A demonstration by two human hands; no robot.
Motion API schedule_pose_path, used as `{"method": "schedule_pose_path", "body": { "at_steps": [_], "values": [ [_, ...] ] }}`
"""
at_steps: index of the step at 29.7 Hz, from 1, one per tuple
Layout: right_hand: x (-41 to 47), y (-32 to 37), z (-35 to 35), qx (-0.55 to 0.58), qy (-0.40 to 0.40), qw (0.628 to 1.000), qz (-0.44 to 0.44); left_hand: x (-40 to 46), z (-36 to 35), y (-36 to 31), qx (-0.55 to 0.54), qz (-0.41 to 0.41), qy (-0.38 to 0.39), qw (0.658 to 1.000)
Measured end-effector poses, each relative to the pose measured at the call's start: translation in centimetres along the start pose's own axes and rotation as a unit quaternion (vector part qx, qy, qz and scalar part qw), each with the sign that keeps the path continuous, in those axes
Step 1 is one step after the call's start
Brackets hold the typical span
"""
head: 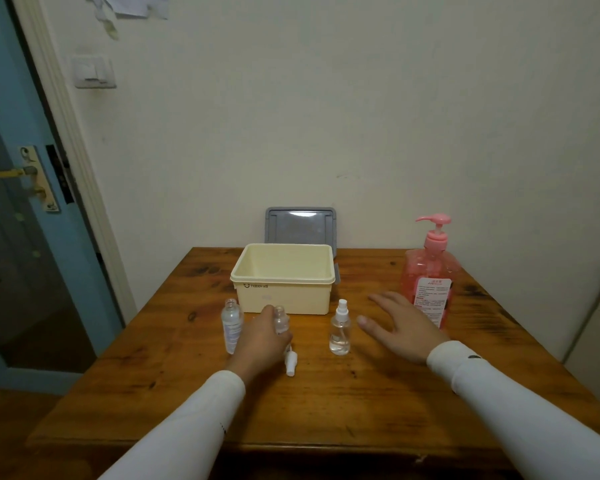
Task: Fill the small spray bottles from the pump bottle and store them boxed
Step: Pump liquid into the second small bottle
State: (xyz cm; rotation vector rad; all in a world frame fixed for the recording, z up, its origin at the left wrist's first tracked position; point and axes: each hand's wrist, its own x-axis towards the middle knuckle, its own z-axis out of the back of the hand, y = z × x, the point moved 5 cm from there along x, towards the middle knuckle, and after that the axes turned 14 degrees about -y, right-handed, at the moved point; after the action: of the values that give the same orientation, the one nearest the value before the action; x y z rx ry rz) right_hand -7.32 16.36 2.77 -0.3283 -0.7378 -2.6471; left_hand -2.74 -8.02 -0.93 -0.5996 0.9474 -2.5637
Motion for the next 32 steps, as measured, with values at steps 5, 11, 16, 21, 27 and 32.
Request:
{"method": "schedule_pose_path", "body": {
  "at_steps": [5, 11, 16, 21, 27, 32],
  "values": [
    [0.2, 0.4, 2.1, -0.005, -0.031, 0.999, 0.019, 1.2, 1.9, -2.2, -0.019, -0.036, -0.038, 0.998],
    [1.7, 1.5, 7.2, -0.007, -0.118, 0.991, 0.056, 3.4, 2.7, -8.9, -0.036, -0.115, -0.03, 0.992],
    [3.5, 1.3, 11.2, 0.012, -0.188, 0.979, 0.074, 4.0, 1.1, -13.8, -0.049, -0.183, -0.01, 0.982],
    [5.8, -0.4, 14.8, 0.019, -0.286, 0.956, 0.055, 4.8, -1.2, -17.9, -0.049, -0.221, 0.013, 0.974],
    [8.8, -3.1, 15.6, 0.019, -0.284, 0.958, -0.023, 5.6, -3.6, -20.6, -0.031, -0.256, 0.019, 0.966],
    [11.2, -5.0, 14.3, 0.023, -0.231, 0.97, -0.067, 6.8, -5.8, -22.3, -0.006, -0.262, 0.042, 0.964]
  ]
}}
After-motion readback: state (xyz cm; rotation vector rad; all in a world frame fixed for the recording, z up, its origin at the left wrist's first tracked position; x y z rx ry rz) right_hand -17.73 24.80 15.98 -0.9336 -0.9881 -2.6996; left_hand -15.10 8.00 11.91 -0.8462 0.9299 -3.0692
